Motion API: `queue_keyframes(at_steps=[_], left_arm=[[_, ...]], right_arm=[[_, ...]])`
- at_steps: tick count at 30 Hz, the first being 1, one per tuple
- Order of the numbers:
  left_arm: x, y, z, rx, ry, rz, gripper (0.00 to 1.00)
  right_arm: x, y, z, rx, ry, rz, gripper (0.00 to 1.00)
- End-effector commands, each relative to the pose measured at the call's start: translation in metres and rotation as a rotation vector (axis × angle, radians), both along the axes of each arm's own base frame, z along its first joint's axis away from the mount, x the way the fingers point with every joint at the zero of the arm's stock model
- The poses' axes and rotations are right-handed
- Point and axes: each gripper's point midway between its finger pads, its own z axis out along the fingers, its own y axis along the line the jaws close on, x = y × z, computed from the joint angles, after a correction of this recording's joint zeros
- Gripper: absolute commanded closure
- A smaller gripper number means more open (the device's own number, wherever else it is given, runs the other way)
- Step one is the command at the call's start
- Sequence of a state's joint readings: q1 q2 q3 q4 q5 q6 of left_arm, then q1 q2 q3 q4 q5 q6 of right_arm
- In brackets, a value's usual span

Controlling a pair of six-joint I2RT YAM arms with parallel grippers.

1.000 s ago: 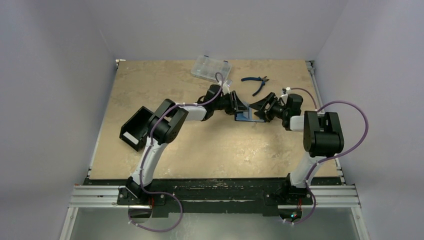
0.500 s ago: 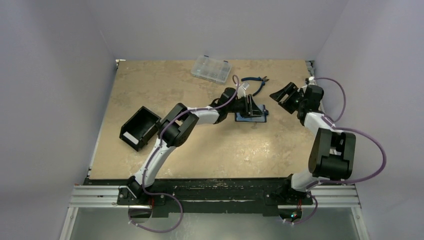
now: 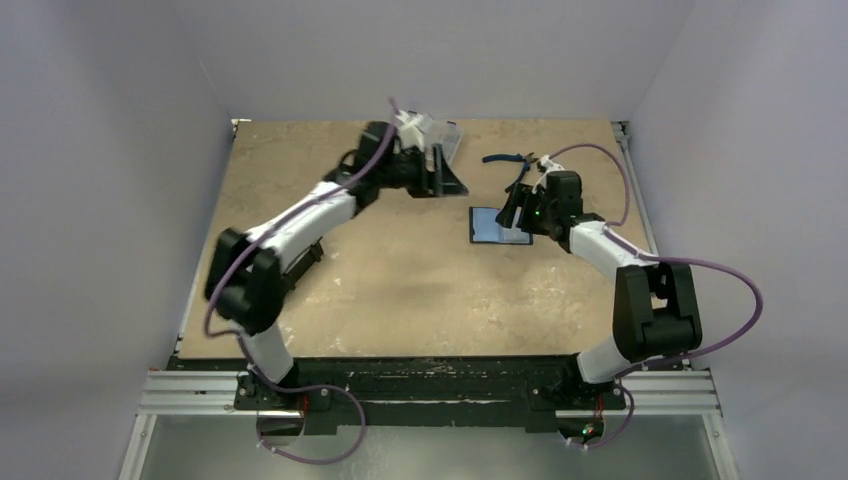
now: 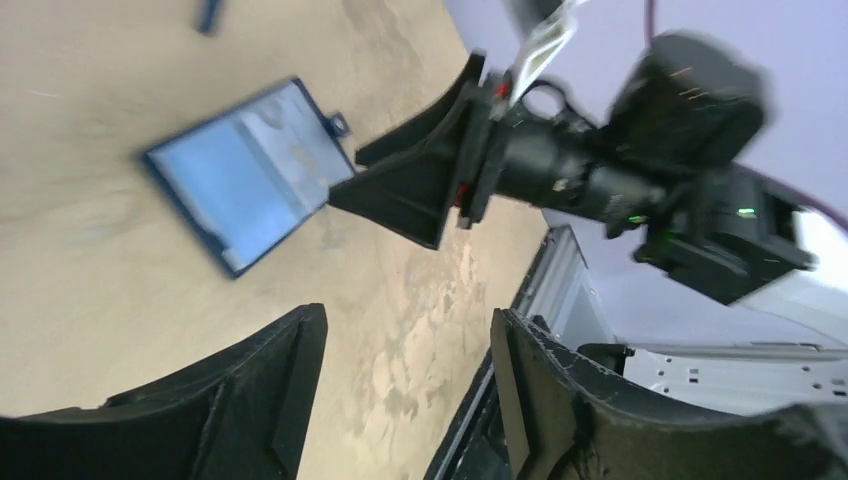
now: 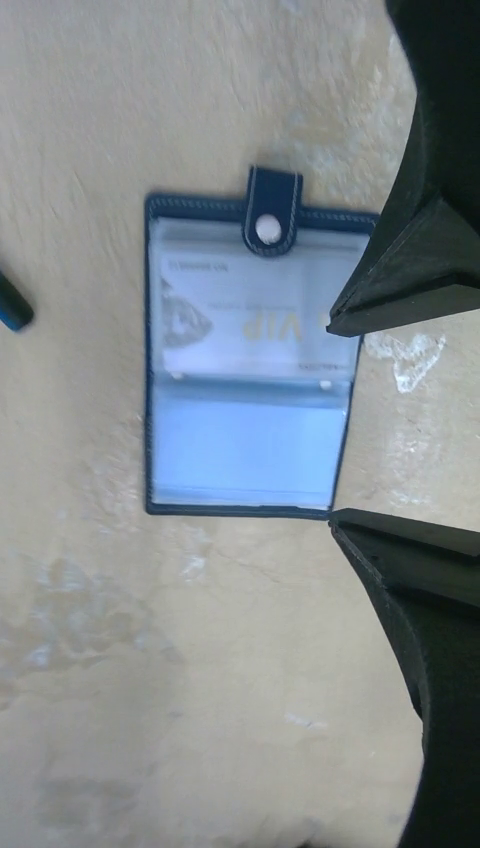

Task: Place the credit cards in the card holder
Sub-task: Turn over the card slot in the card holder.

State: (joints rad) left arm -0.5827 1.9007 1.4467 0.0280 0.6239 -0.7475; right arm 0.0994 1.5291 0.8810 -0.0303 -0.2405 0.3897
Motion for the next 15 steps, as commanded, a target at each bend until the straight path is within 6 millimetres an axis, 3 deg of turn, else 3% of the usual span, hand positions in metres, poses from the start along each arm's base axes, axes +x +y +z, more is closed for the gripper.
queue_keyframes(at_steps=[1, 4, 7, 10, 12, 15], left_arm=[[-0.035, 0.116, 0.008, 0.353, -0.066, 0.102, 0.33], [-0.056, 0.196, 0.005, 0.661, -0.018, 0.320, 0.31], [-0.074, 0.274, 0.015, 0.889, 0.057, 0.660, 0.27], [-0.102, 0.349, 0.023, 1.039, 0.150, 1.034, 0.09], [-0.120, 0.382, 0.024, 1.057, 0.197, 1.229, 0.02], [-0.135, 0.410, 0.008, 1.050, 0.280, 1.359, 0.00]], right_arm=[[0.003, 0.011, 0.022, -0.202, -0.087, 0.037, 0.27], [0.001, 0.033, 0.031, -0.248, -0.116, 0.083, 0.26], [-0.001, 0.052, 0.042, -0.245, -0.148, 0.126, 0.26], [-0.007, 0.067, 0.053, -0.213, -0.179, 0.170, 0.26], [-0.013, 0.076, 0.058, -0.179, -0.194, 0.206, 0.26], [-0.022, 0.083, 0.064, -0.140, -0.211, 0.237, 0.27]])
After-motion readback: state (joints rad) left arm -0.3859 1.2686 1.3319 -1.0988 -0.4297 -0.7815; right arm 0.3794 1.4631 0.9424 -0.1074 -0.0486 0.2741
